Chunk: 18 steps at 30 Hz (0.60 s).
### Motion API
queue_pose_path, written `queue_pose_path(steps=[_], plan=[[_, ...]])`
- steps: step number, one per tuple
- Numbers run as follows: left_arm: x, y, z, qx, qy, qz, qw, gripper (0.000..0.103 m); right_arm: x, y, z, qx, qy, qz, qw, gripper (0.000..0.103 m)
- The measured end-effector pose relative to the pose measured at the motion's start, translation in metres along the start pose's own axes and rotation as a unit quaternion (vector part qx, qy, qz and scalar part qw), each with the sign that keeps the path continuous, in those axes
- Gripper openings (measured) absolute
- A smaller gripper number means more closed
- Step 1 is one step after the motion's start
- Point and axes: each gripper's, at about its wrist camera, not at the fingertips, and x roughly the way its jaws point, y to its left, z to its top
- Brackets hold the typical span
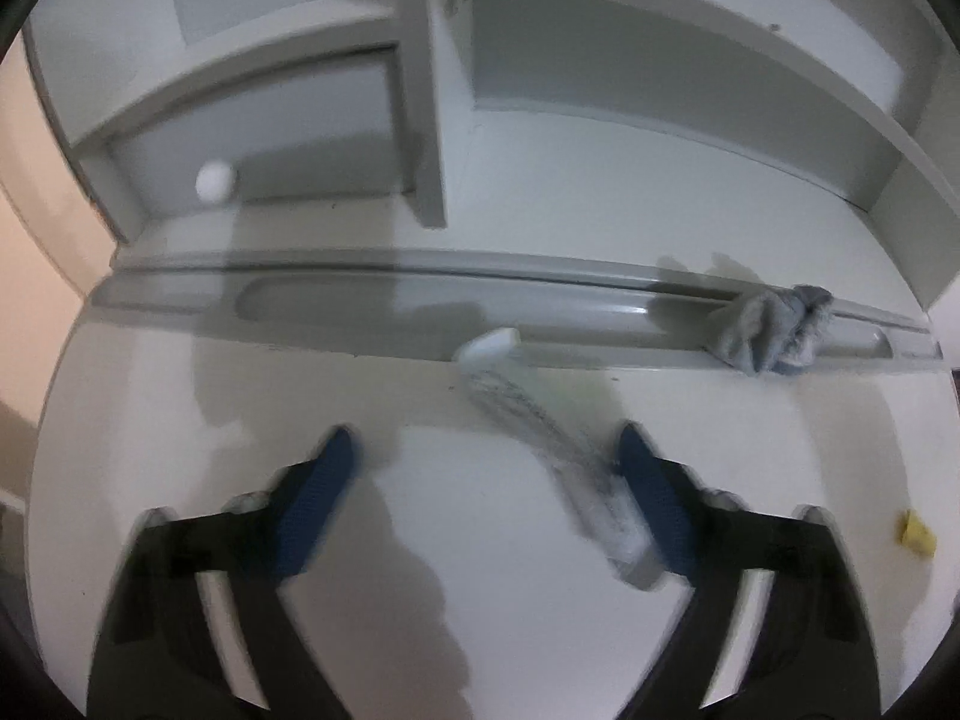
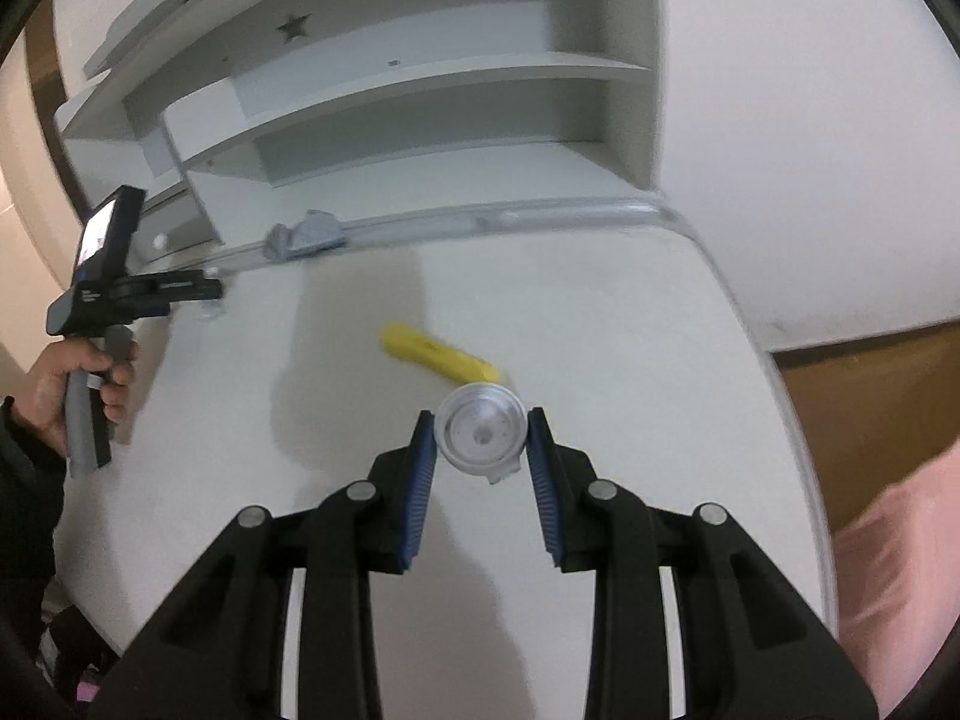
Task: Collect trash
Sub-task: 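Grasp the white tube with the left tool while the right tool grasps the white bottle cap, then carry the tube and bottle cap over the black bin and open both tools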
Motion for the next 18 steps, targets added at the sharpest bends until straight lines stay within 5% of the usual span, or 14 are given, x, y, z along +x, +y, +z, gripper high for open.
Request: queue_pose_path(steps=[1, 3, 10, 15, 18], plan=[[-0.005, -0.004, -0.005, 0.012, -0.005, 0.003, 0.9999, 0.036, -0.005, -0.009, -0.005, 0.009, -0.001, -0.006, 1.0, 0.031], [-0.009, -0.015, -0.009, 0.036, -0.003, -0.012, 0.9993, 0.018, -0.024, -0.03, -0.019, 0.033, -0.007, -0.021, 0.999, 0.031], [-0.063, -0.109, -0.047, 0.123, -0.017, -0.117, 0.9853, 0.015, -0.103, -0.093, -0.089, 0.114, -0.034, -0.093, 0.989, 0.031], [-0.14, -0.2, -0.116, 0.218, -0.041, -0.231, 0.9473, 0.015, -0.161, -0.143, -0.165, 0.188, -0.043, -0.158, 0.968, 0.031], [-0.188, -0.255, -0.176, 0.283, -0.043, -0.3, 0.91, 0.015, -0.19, -0.173, -0.212, 0.225, -0.04, -0.205, 0.952, 0.031]])
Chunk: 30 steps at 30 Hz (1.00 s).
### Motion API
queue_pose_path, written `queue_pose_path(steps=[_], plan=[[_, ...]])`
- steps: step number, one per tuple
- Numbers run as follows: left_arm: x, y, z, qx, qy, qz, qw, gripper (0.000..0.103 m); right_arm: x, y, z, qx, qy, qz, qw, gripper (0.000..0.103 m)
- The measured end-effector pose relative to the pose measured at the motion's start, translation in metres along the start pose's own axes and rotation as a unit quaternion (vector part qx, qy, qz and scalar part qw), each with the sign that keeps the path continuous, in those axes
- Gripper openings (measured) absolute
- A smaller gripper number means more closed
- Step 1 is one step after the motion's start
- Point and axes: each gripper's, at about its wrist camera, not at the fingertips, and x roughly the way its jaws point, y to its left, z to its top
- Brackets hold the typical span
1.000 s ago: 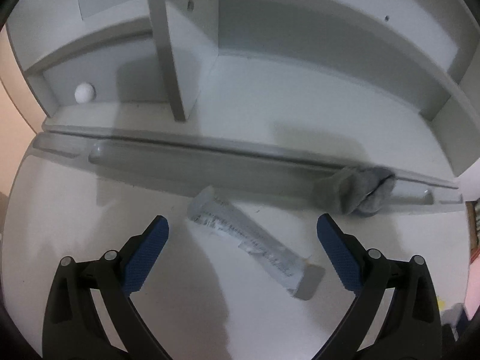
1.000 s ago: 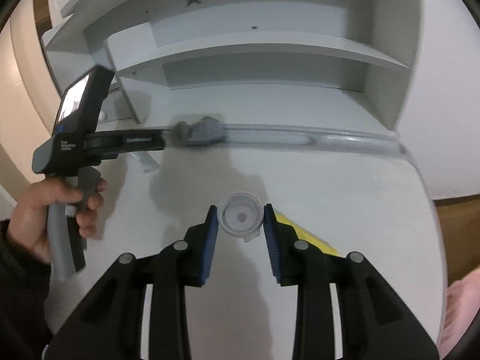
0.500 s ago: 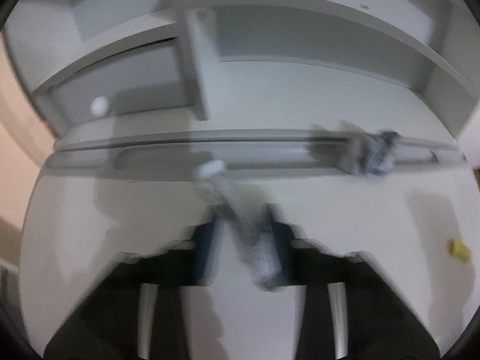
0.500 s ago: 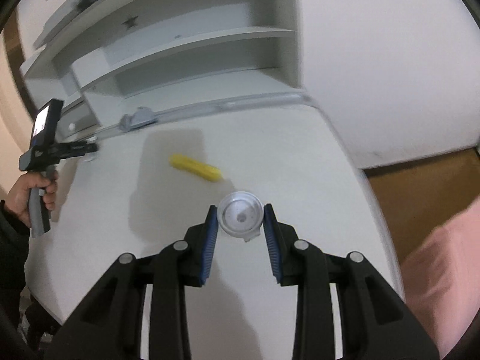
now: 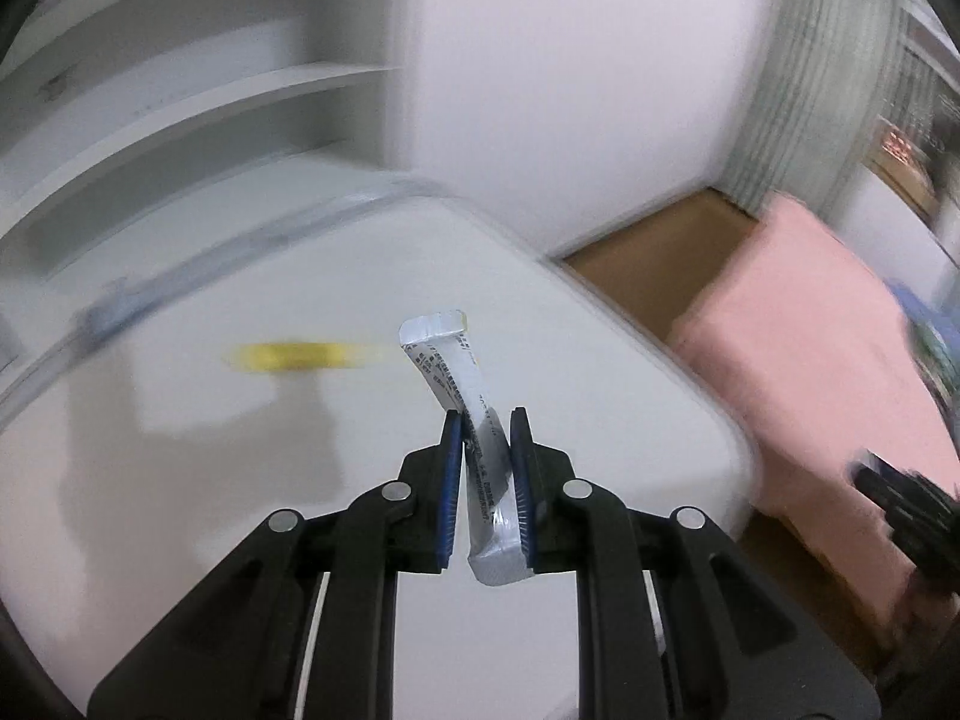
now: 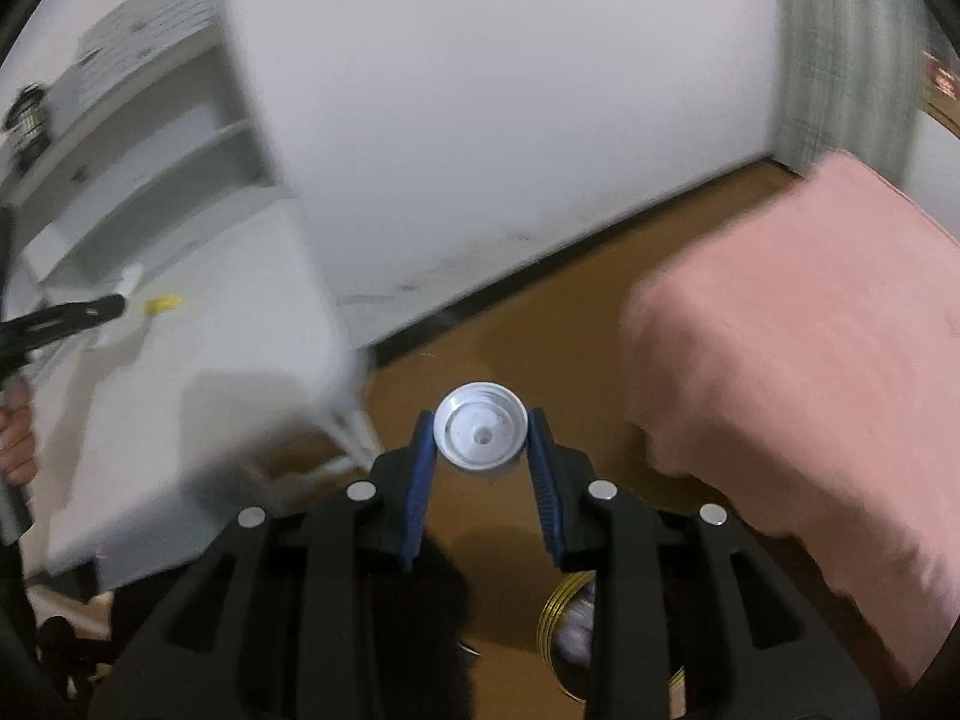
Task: Collect trash
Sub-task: 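Carry the tube and bottle cap over the black bin and open both tools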
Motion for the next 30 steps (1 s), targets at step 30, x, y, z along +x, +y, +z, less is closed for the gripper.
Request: queue_pose_path(steps=[30], plan=[[0.26, -0.327, -0.234, 0.241, 0.24, -0.167, 0.9253, 0.015, 0.117, -0.185, -0.214, 0.194, 0.218, -0.072, 0.954, 0.031]])
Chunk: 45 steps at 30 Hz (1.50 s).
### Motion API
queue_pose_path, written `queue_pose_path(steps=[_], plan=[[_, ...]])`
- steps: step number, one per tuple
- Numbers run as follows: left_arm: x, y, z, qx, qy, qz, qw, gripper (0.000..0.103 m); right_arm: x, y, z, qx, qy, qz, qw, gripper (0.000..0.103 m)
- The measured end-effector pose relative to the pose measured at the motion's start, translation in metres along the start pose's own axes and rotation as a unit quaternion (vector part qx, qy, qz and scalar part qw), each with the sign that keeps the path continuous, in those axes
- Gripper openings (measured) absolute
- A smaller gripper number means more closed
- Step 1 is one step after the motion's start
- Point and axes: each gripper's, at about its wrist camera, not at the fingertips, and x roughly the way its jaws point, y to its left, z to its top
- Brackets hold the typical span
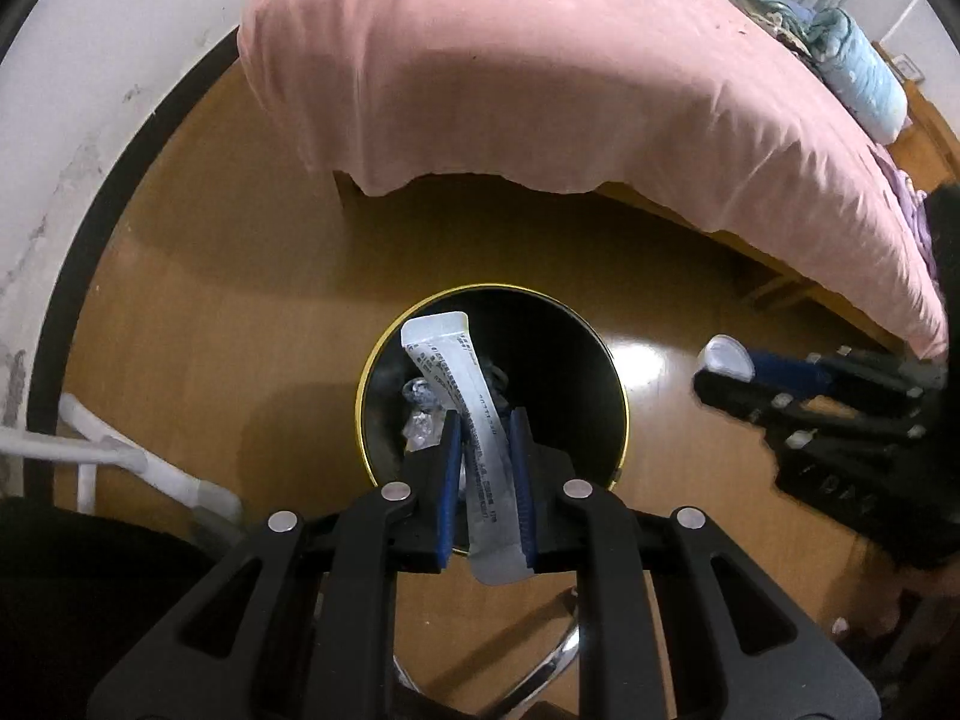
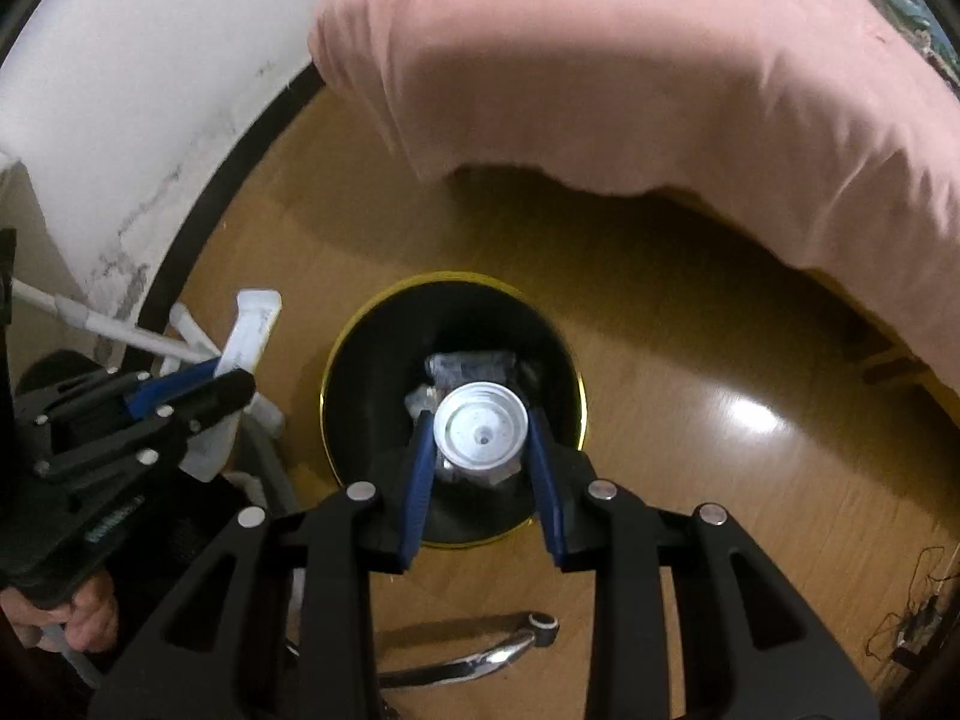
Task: Collect trash
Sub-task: 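Carry the tube and bottle cap over the black bin and open both tools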
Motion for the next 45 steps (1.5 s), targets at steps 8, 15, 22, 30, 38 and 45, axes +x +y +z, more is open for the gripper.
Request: queue_pose_path(steps=[8, 15, 22, 30, 38, 45], plan=[[-0.001, 0.005, -0.004, 0.004, 0.004, -0.013, 0.9999, 0.016, 0.012, 0.009, -0.004, -0.002, 0.016, 0.0, 1.0, 0.031], [-0.009, 0.015, -0.002, -0.014, 0.0, -0.026, 0.9996, 0.016, 0.013, 0.018, 0.0, -0.015, 0.014, -0.001, 1.0, 0.031], [-0.009, 0.017, -0.002, -0.019, 0.002, -0.03, 0.9994, 0.016, 0.014, 0.022, 0.002, -0.017, 0.011, -0.005, 1.0, 0.031], [-0.011, 0.024, -0.004, -0.034, 0.004, -0.027, 0.999, 0.059, 0.004, 0.021, 0.007, -0.008, -0.01, -0.011, 1.0, 0.062], [-0.013, 0.024, -0.006, -0.036, 0.0, -0.023, 0.9991, 0.06, 0.002, 0.017, 0.009, -0.003, -0.016, -0.009, 1.0, 0.062], [-0.039, 0.016, -0.002, -0.022, -0.035, -0.01, 0.9991, 0.067, -0.026, 0.014, 0.014, -0.003, -0.05, -0.017, 0.999, 0.063]])
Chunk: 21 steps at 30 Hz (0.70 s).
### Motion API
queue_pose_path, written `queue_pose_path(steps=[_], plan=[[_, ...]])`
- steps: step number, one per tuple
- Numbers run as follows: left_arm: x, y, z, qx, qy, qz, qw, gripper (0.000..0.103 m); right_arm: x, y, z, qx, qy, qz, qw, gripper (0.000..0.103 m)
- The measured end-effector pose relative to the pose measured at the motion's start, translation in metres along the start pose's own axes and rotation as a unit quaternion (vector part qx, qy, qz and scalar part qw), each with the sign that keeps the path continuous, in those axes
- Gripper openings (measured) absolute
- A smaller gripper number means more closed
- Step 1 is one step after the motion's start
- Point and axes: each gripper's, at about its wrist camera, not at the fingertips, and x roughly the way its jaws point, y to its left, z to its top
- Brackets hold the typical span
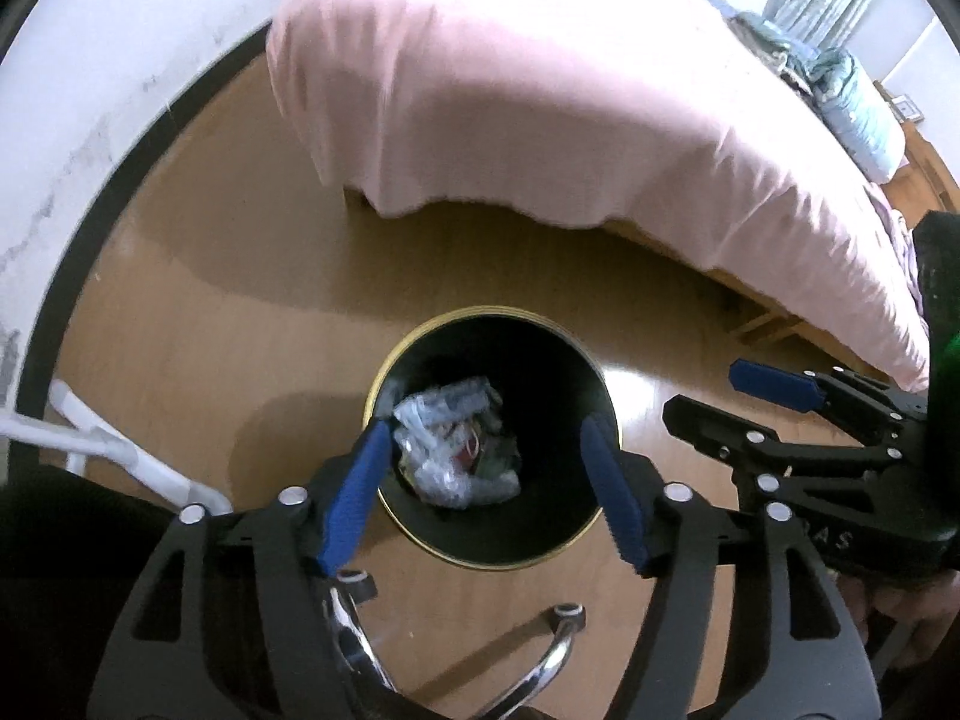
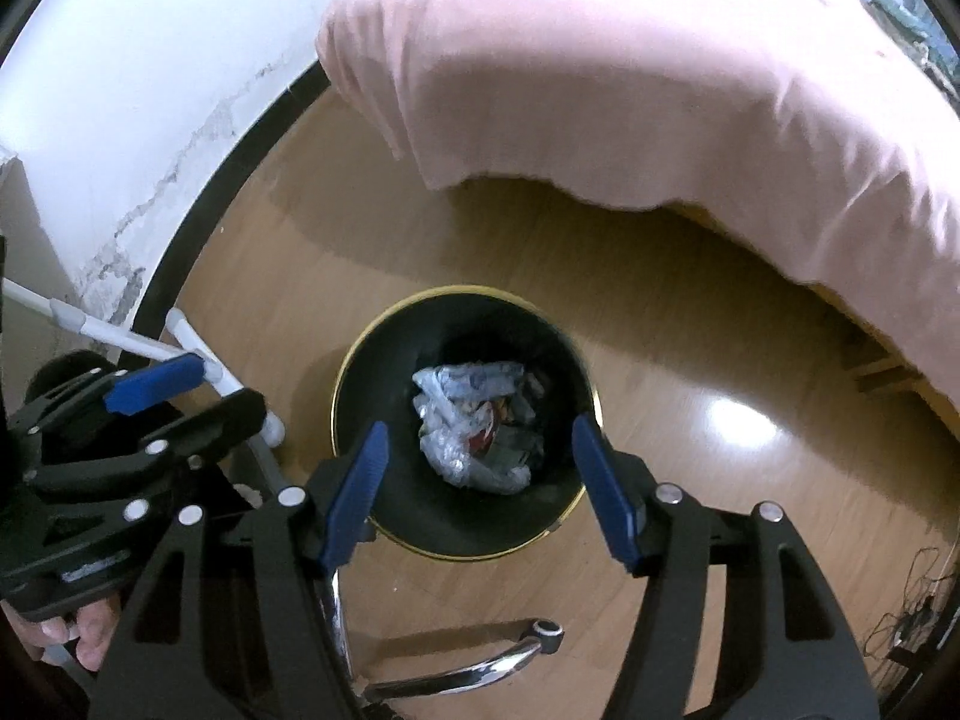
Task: Collect trash
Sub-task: 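Carry the tube and bottle cap over the black bin and open both tools, then grasp the grey cloth with the left tool while the right tool grasps the yellow object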
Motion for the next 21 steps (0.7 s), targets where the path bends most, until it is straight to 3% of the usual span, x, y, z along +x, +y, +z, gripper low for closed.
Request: queue_pose_path(steps=[2, 4, 7, 10, 13, 17, 20, 21], plan=[[-0.032, -0.012, 0.009, 0.035, -0.023, 0.001, 0.9991, 0.072, -0.026, -0.003, 0.01, 0.012, -0.036, -0.007, 0.999, 0.07], [-0.084, -0.022, 0.02, 0.072, -0.073, 0.014, 0.9946, 0.092, -0.055, -0.002, 0.021, 0.025, -0.069, 0.002, 0.997, 0.073], [-0.164, -0.011, 0.028, 0.087, -0.14, 0.023, 0.986, 0.094, -0.098, 0.014, 0.04, 0.017, -0.118, 0.017, 0.993, 0.078], [-0.248, 0.032, 0.024, 0.07, -0.19, 0.031, 0.9788, 0.096, -0.141, 0.07, 0.061, -0.05, -0.163, 0.051, 0.984, 0.083], [-0.321, 0.094, 0.005, 0.038, -0.235, 0.086, 0.9675, 0.096, -0.164, 0.147, 0.079, -0.143, -0.174, 0.1, 0.969, 0.085], [-0.383, 0.202, -0.034, -0.06, -0.237, 0.185, 0.9519, 0.096, -0.176, 0.286, 0.092, -0.286, -0.133, 0.214, 0.925, 0.088], [-0.415, 0.28, -0.075, -0.136, -0.219, 0.241, 0.9358, 0.096, -0.179, 0.4, 0.085, -0.411, -0.091, 0.249, 0.872, 0.088], [-0.423, 0.302, -0.089, -0.16, -0.211, 0.254, 0.9304, 0.096, -0.179, 0.44, 0.08, -0.461, -0.08, 0.249, 0.848, 0.088]])
